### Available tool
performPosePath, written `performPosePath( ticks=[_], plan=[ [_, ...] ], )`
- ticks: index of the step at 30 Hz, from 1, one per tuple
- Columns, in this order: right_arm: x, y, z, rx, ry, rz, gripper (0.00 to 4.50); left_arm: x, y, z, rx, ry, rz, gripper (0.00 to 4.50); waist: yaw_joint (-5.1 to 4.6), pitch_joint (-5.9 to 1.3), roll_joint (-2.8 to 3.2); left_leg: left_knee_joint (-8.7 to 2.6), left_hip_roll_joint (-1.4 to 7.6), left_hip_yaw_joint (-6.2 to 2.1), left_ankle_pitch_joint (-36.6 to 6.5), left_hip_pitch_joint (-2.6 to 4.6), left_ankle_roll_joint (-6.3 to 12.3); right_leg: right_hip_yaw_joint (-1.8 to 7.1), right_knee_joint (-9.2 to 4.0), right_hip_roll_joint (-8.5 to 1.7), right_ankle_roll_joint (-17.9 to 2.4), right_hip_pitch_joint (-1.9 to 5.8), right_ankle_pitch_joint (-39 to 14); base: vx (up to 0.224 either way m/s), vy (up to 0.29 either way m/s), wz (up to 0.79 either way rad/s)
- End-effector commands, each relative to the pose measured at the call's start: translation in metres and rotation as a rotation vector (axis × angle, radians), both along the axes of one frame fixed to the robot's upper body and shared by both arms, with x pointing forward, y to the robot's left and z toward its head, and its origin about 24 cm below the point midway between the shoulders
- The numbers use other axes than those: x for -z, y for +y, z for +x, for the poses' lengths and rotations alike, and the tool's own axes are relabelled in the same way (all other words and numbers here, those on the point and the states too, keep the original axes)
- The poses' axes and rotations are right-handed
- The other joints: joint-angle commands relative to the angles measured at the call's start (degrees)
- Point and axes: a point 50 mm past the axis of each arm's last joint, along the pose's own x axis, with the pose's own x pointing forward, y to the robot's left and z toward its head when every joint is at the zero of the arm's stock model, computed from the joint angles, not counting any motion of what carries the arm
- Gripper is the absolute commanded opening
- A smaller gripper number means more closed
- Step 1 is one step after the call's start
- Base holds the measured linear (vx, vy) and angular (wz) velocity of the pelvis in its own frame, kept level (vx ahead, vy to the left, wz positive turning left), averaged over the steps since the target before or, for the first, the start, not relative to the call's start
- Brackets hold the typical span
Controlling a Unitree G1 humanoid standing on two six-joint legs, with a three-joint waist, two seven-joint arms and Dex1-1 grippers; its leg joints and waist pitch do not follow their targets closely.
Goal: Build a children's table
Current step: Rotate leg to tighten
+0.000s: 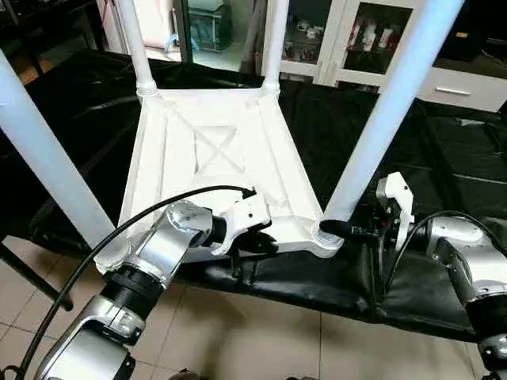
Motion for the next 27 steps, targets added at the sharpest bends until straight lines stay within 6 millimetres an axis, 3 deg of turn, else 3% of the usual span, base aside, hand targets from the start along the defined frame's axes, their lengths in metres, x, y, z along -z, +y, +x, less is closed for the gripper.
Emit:
performPosePath(
  ticks=[1, 4, 6, 7, 9, 15, 16, 17, 19, 22, 27],
  plan=[
    [0.0, 0.0, -0.001, -0.011, 0.004, -0.012, 1.91, -0.003, -0.01, -0.004, 0.03, 0.008, -0.072, 0.0, -0.19, -4.15, -1.29, -3.55, 1.87, -0.49, -7.75, 0.34, 6.41, 2.01, -3.44, -2.57, -12.44, 3.63, -14.05, 0.0, 0.0, 0.0],
    [0.012, 0.001, 0.003, 0.12, 0.018, -0.063, 1.91, -0.003, -0.012, 0.005, -0.053, -0.001, -0.057, 0.0, -0.28, -4.02, -1.29, -3.64, 1.8, -0.53, -7.88, 0.26, 5.98, 1.98, -3.53, -2.54, -12.16, 3.61, -14.81, 0.0, 0.0, 0.0],
    [0.015, 0.001, 0.004, 0.154, 0.023, -0.077, 1.9, -0.004, -0.013, 0.008, -0.079, -0.007, -0.054, 0.0, -0.41, -3.9, -1.29, -3.72, 1.64, -0.53, -9.39, 0.36, 4.82, 1.94, -3.99, -2.49, -10.94, 3.49, -17.85, 0.0, 0.0, 0.0],
    [0.031, 0.005, 0.006, 0.315, 0.055, -0.114, 1.9, -0.005, -0.016, 0.023, -0.222, -0.04, -0.033, 0.0, -0.54, -3.78, -1.39, -3.75, 1.58, -0.52, -9.62, 0.25, 4.42, 1.95, -4.15, -2.43, -10.32, 3.44, -18.82, 0.0, 0.0, 0.0],
    [0.04, 0.011, 0.008, 0.432, 0.074, -0.105, 1.89, -0.008, -0.021, 0.033, -0.315, -0.058, -0.028, 0.0, -0.63, -3.62, -1.26, -3.85, 1.38, -0.49, -11.71, 0.73, 2.92, 1.83, -4.95, -2.4, -8.54, 3.03, -23.56, 0.0, 0.0, 0.0],
    [0.046, 0.033, 0.015, 0.723, 0.084, -0.018, 1.88, -0.016, -0.038, 0.047, -0.474, -0.08, -0.045, 0.0, -1.08, -3.75, -1.18, -4.37, 1.26, -1.08, -14.76, 0.75, 1.07, 1.36, -5.76, -2.5, -5.68, 2.99, -27.49, 0.0, 0.0, 0.0],
    [0.046, 0.037, 0.017, 0.799, 0.086, 0.004, 1.88, -0.018, -0.043, 0.049, -0.501, -0.086, -0.046, 0.0, -1.23, -3.73, -1.17, -4.44, 1.26, -1.11, -15.04, 0.68, 1.15, 1.33, -5.83, -2.49, -5.58, 3.02, -27.61, 0.0, 0.0, 0.0],
    [0.048, 0.045, 0.021, 0.932, 0.093, 0.021, 1.88, -0.021, -0.051, 0.053, -0.535, -0.115, -0.057, 0.0, -1.36, -3.72, -0.5, -4.43, 1.27, -1.02, -15.44, 1.02, 0.94, 1.54, -6.0, -2.54, -5.84, 2.45, -27.15, 0.0, 0.0, 0.0],
    [0.049, 0.058, 0.024, 1.016, 0.071, -0.003, 1.88, -0.024, -0.063, 0.054, -0.552, -0.147, -0.065, 0.0, -1.75, -3.94, -0.76, -4.59, 1.24, -1.17, -15.1, 0.81, 0.1, 1.42, -5.77, -2.37, -6.23, 2.7, -24.78, 0.0, 0.0, 0.0],
    [0.046, 0.069, 0.025, 1.007, 0.033, -0.033, 1.88, -0.025, -0.068, 0.055, -0.555, -0.157, -0.069, 0.0, -1.65, -4.0, -0.71, -4.59, 1.33, -0.96, -14.24, 0.86, 0.91, 1.64, -5.19, -2.31, -7.93, 2.97, -18.2, 0.0, 0.0, 0.0],
    [0.038, 0.07, 0.027, 0.954, 0.005, 0.022, 1.87, -0.023, -0.06, 0.056, -0.547, -0.161, -0.051, 0.0, -1.62, -3.9, -1.06, -4.52, 1.31, -0.76, -13.86, 0.83, 2.89, 1.81, -5.03, -2.59, -8.89, 3.37, -16.98, 0.0, 0.0, 0.0]
  ],
)
